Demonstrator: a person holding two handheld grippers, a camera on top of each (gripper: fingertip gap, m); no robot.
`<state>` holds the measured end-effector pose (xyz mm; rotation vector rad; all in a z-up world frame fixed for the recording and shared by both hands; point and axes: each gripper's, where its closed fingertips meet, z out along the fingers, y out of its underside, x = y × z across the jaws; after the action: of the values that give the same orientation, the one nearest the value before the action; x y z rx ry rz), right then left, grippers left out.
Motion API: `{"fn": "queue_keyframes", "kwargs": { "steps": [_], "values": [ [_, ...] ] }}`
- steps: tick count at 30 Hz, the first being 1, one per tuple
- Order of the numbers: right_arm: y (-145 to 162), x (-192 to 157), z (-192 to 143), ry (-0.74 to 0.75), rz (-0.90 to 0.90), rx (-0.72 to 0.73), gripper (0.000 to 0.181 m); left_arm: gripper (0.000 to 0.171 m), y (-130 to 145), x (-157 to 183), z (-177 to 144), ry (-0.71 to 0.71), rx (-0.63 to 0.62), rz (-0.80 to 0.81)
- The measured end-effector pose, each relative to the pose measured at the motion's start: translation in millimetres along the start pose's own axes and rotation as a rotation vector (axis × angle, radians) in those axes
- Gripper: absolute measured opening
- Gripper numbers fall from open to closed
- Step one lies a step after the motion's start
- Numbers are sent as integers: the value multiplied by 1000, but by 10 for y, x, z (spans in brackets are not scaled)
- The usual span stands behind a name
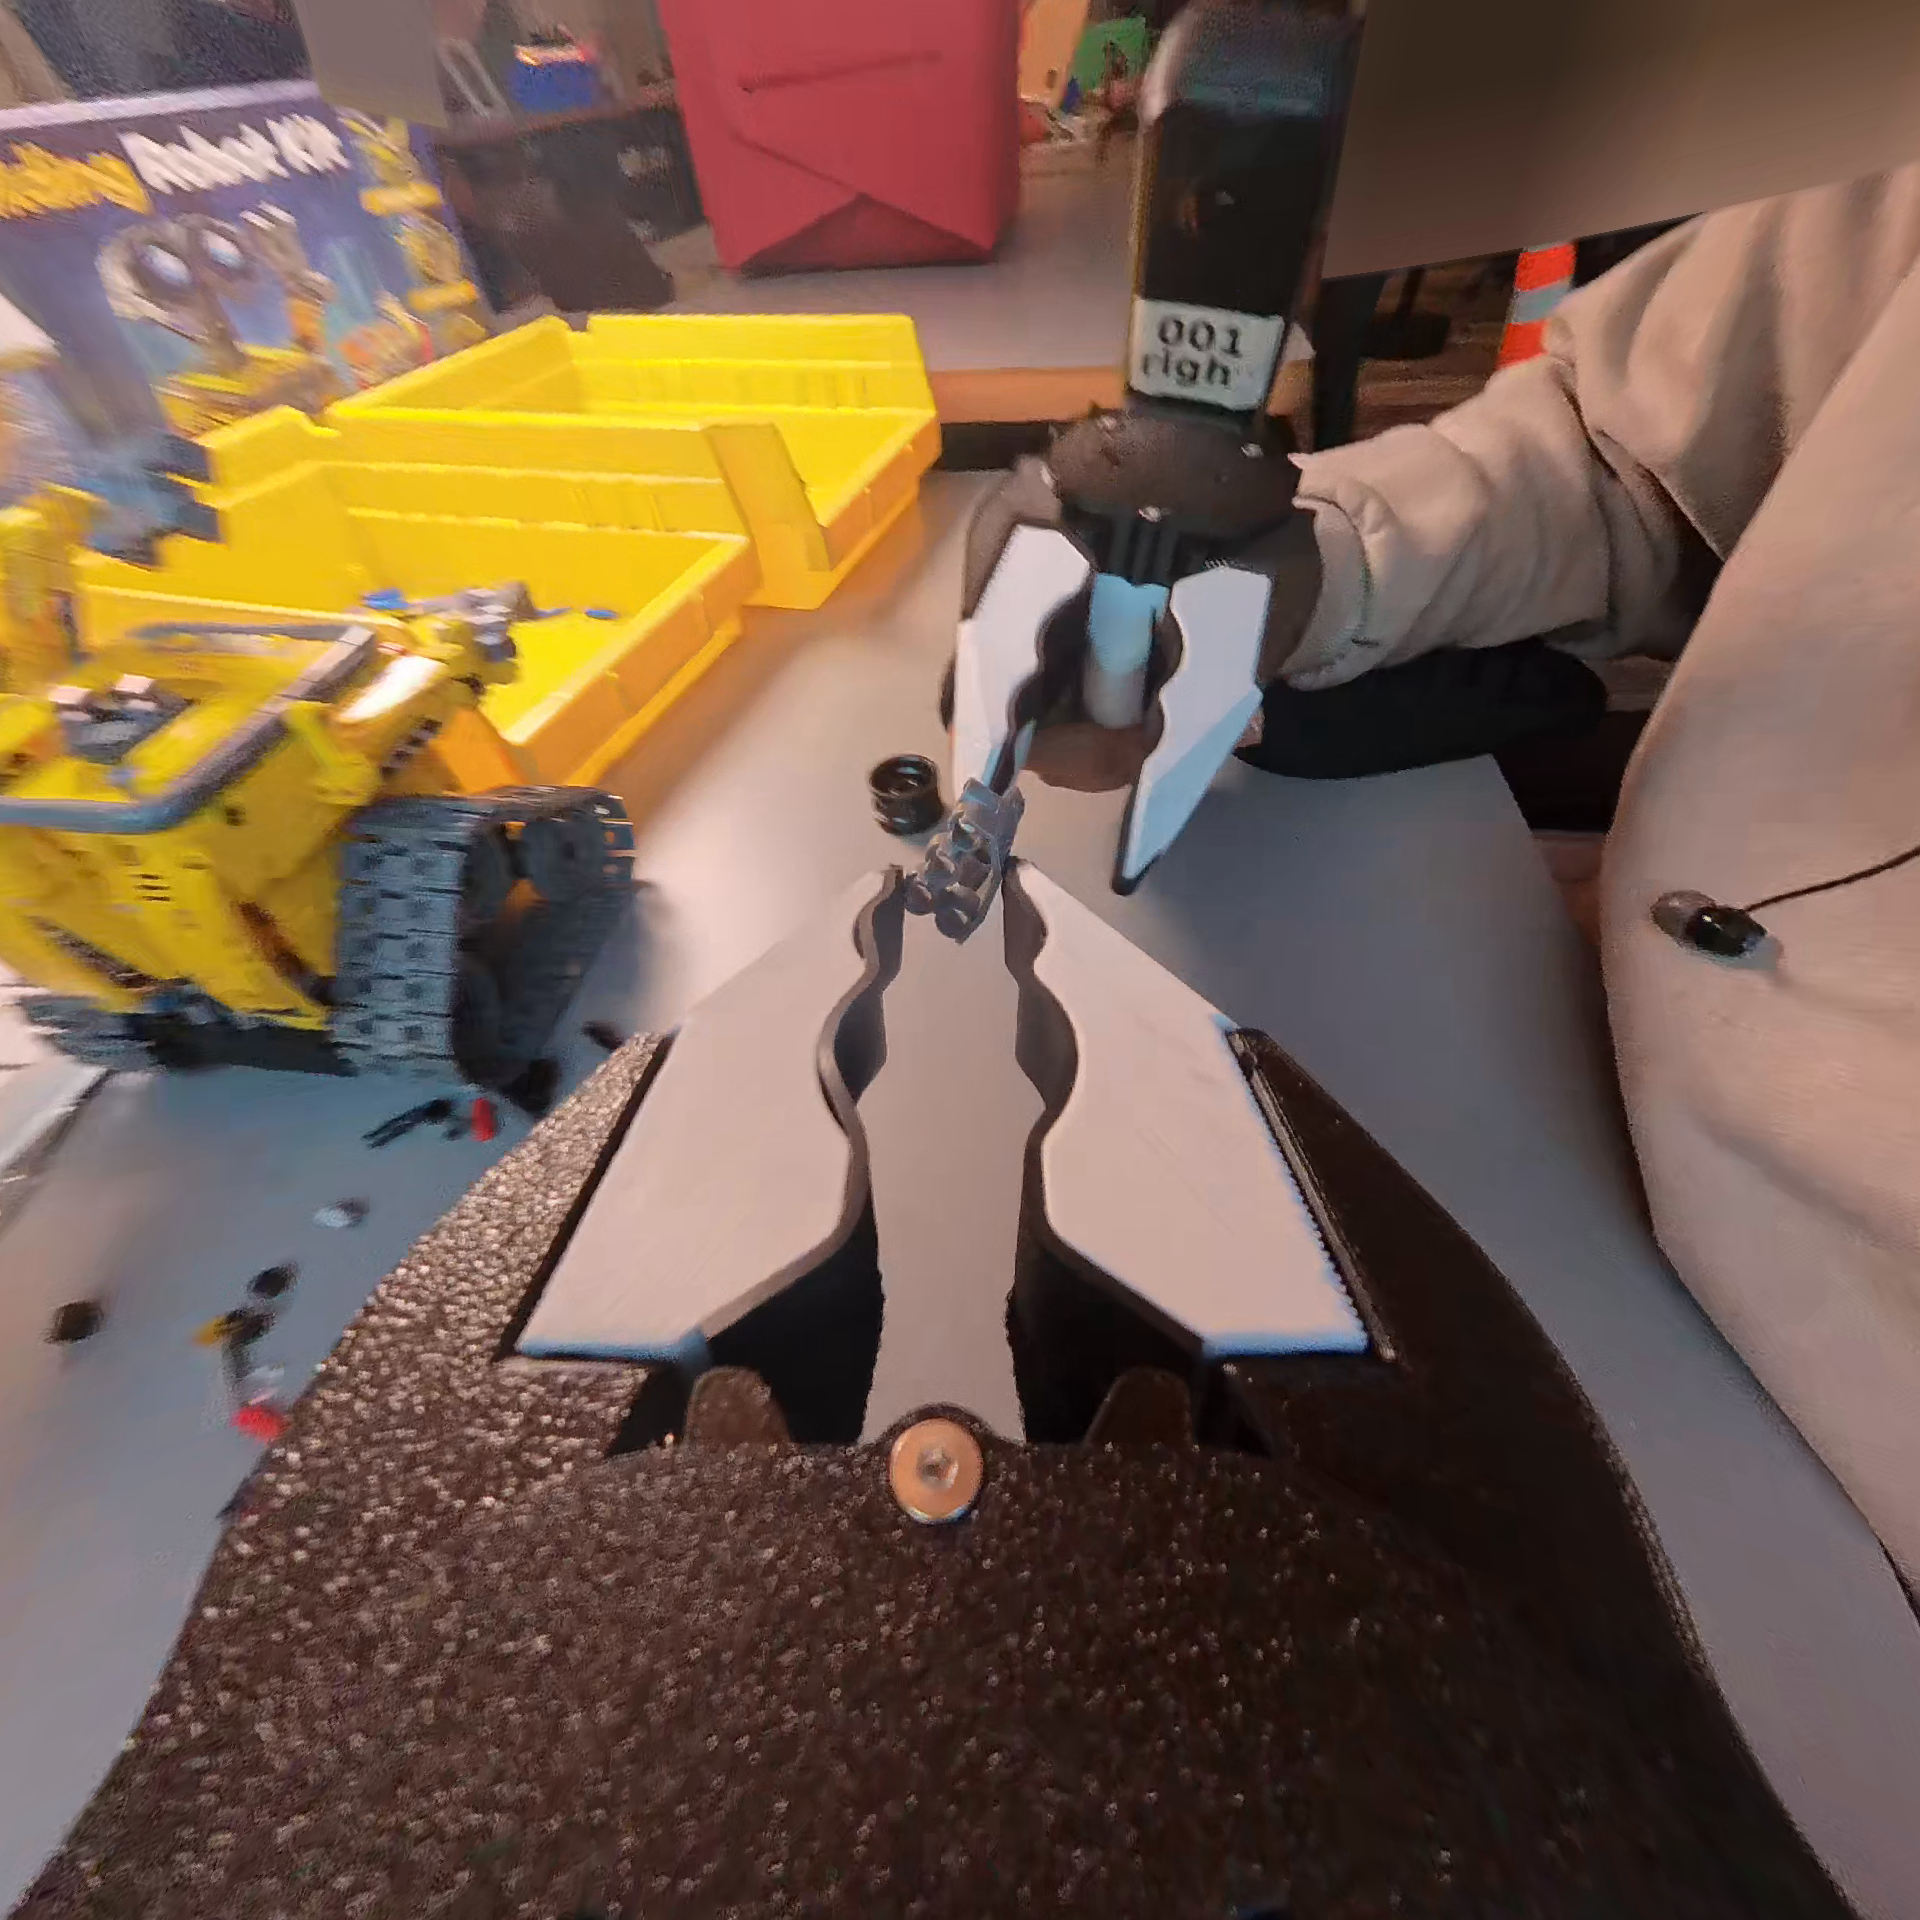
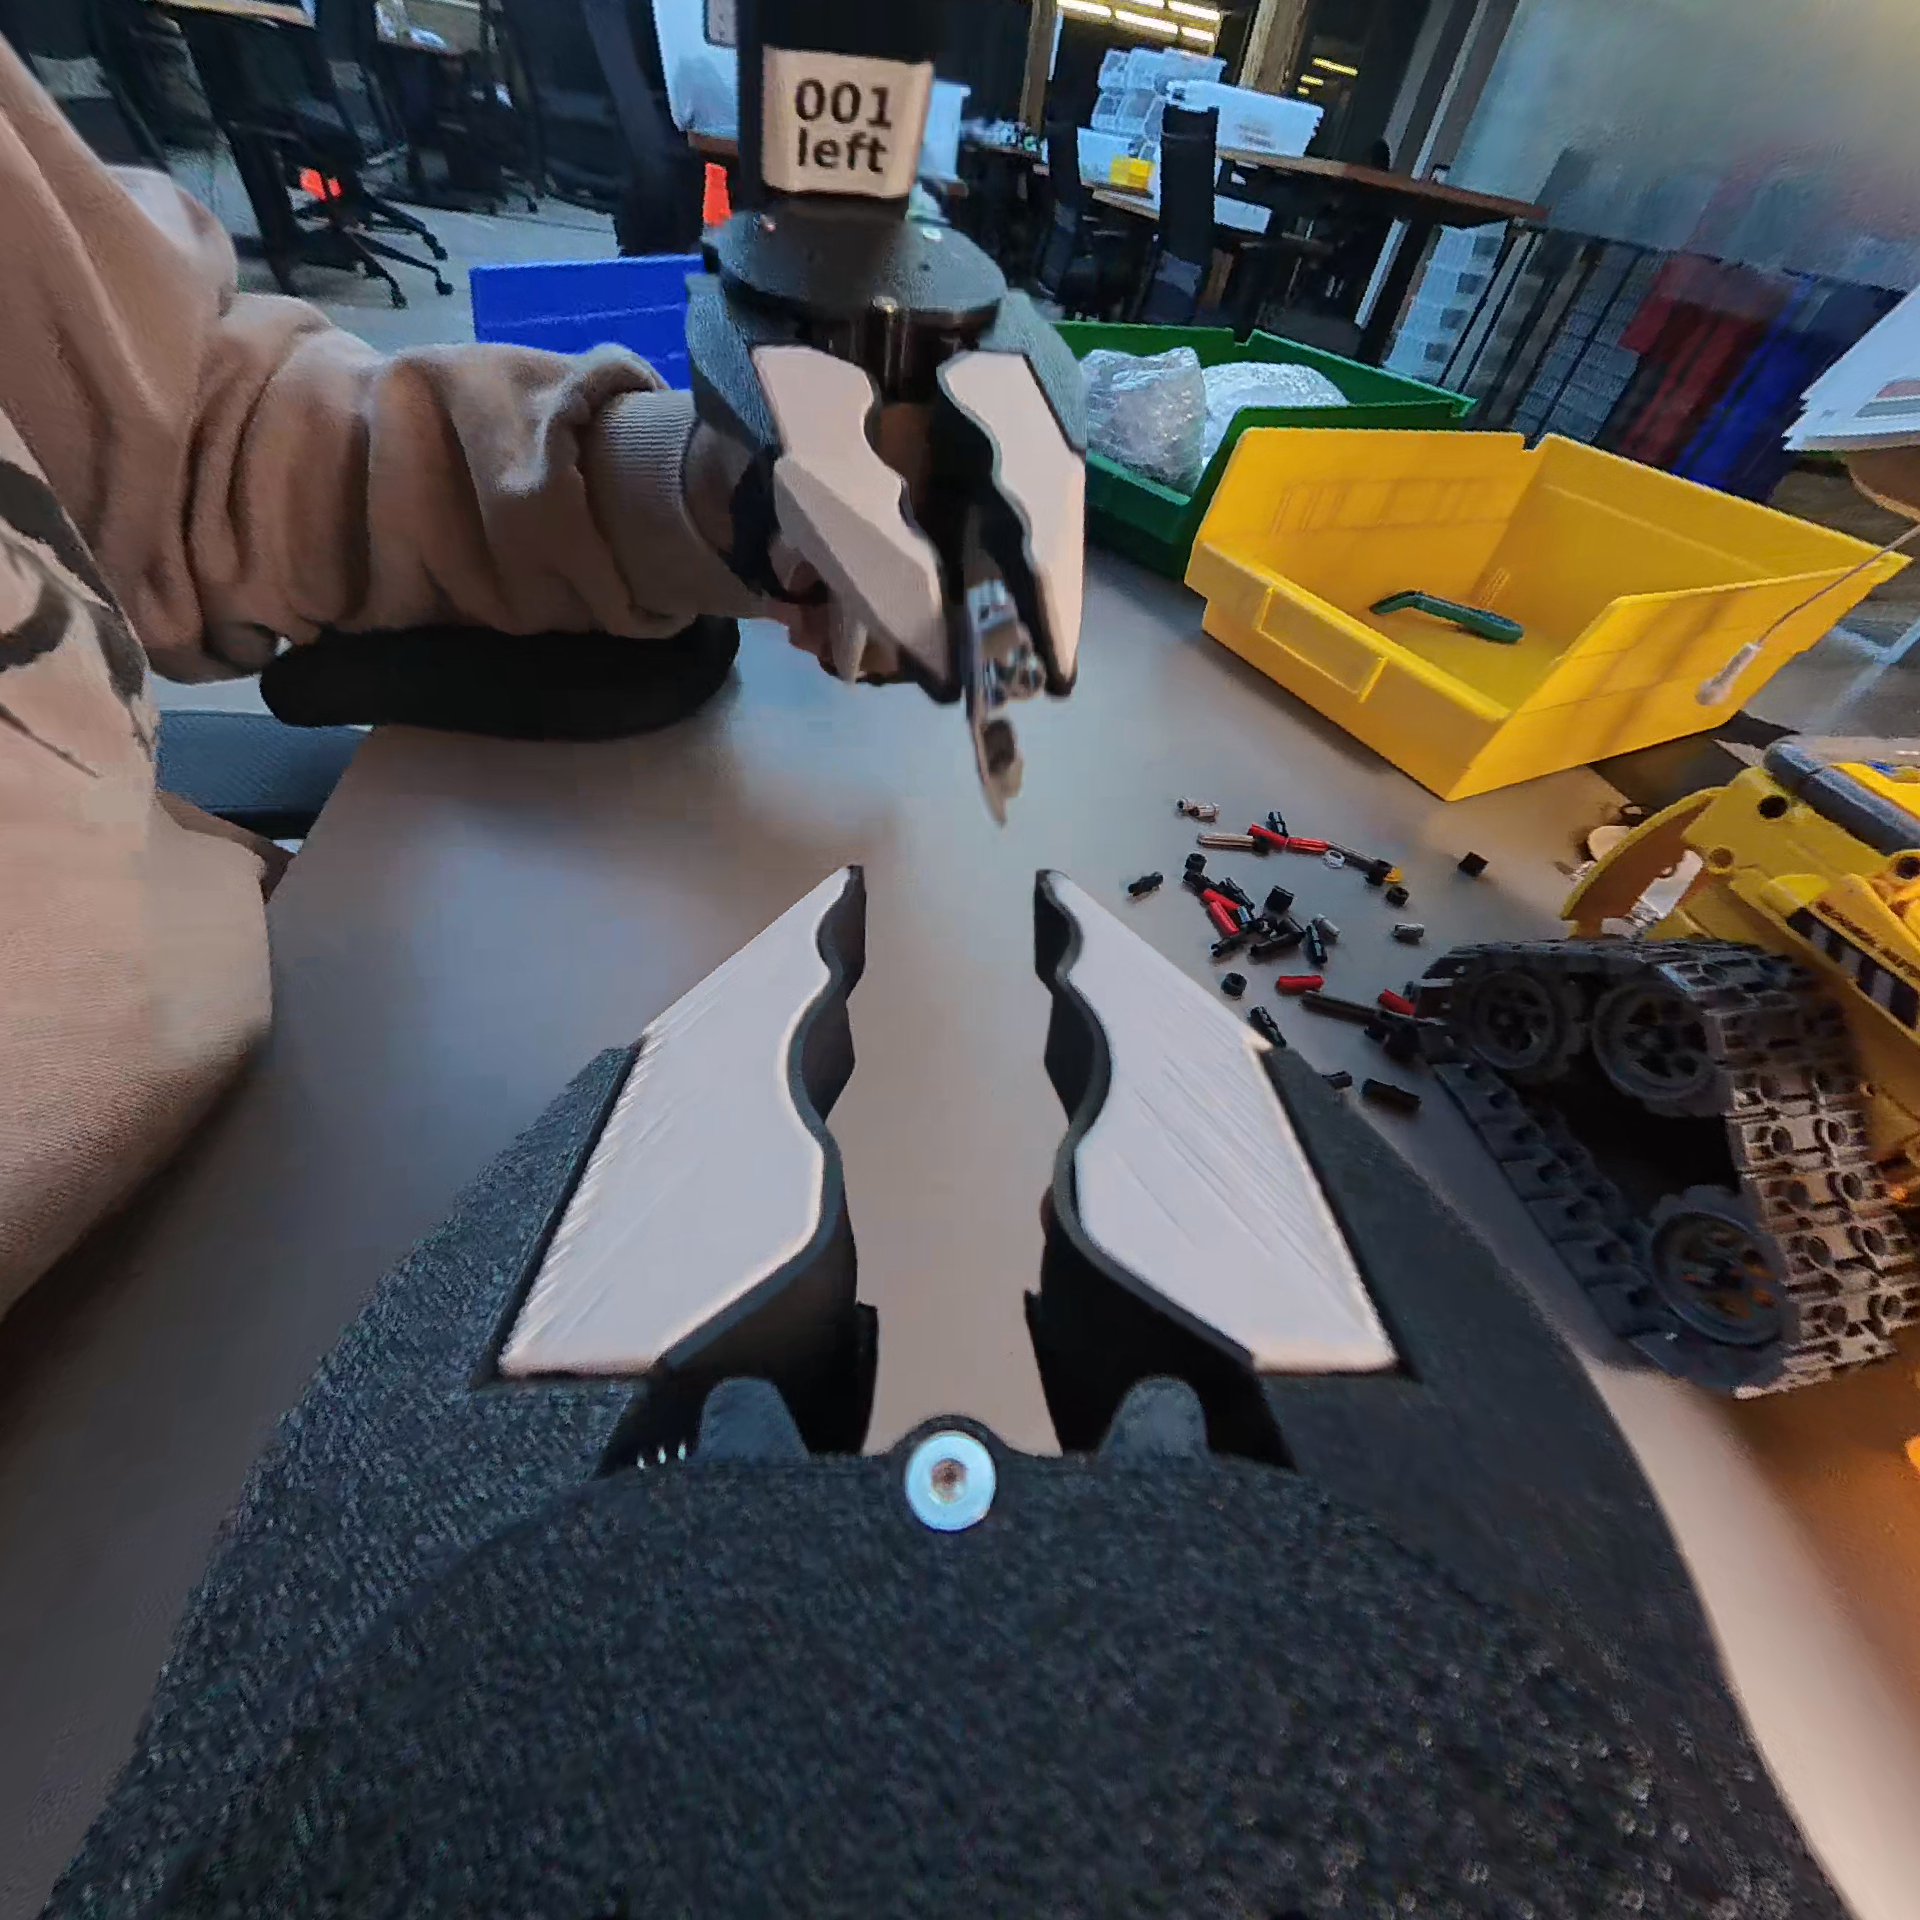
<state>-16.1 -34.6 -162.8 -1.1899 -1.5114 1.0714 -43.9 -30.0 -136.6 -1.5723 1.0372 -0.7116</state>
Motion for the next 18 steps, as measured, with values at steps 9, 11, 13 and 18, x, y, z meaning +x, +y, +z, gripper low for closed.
{"fn": "queue_keyframes", "kwargs": {
  "steps": [9, 11, 13, 18],
  "values": [
    [75, 124, -22, 54, 57, -36, 66, 19, -328, -815, -2171, -875, -154, 22],
    [96, 134, -20, 66, 55, -52, 67, 19, -66, -854, -2908, -1092, -351, -54],
    [107, 142, -22, 75, 46, -62, 66, 19, 282, -770, -3534, -1229, -551, -154],
    [142, 116, 2, 73, 41, -79, 65, 18, 1184, -441, -4142, -1225, -791, -467]
  ]
}}
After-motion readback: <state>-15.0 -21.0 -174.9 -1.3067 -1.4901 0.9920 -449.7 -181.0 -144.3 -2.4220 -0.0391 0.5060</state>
